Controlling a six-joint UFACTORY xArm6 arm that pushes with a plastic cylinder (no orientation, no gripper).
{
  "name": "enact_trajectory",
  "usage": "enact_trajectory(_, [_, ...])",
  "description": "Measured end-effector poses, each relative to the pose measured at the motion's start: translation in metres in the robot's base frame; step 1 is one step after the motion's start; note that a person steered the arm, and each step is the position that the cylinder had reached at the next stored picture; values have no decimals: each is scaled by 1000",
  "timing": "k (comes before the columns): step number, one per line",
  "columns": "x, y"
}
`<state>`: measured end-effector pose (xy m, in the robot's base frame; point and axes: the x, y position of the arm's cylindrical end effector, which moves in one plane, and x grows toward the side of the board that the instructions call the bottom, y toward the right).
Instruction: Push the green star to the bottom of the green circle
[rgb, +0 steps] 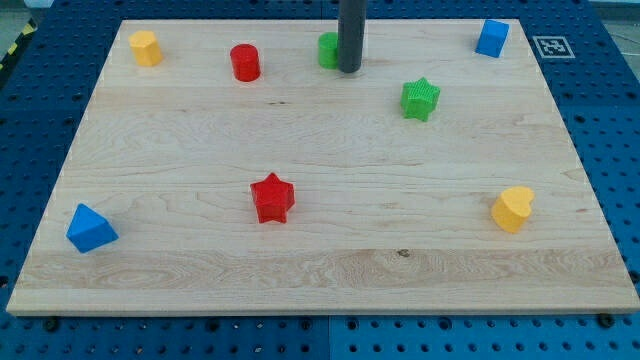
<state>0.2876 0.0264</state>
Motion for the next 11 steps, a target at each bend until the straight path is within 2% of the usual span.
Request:
enact_trajectory(1, [-16, -40])
enact_trajectory(2, [-39, -54])
enact_trajectory(4, [-10, 28])
enact_trajectory(5, [11, 89])
enact_trajectory(6, [47, 146])
enact_trajectory(7, [86, 175])
enact_trajectory(8, [110, 159])
enact_trajectory(9, [103, 121])
enact_trajectory(11, [50, 75])
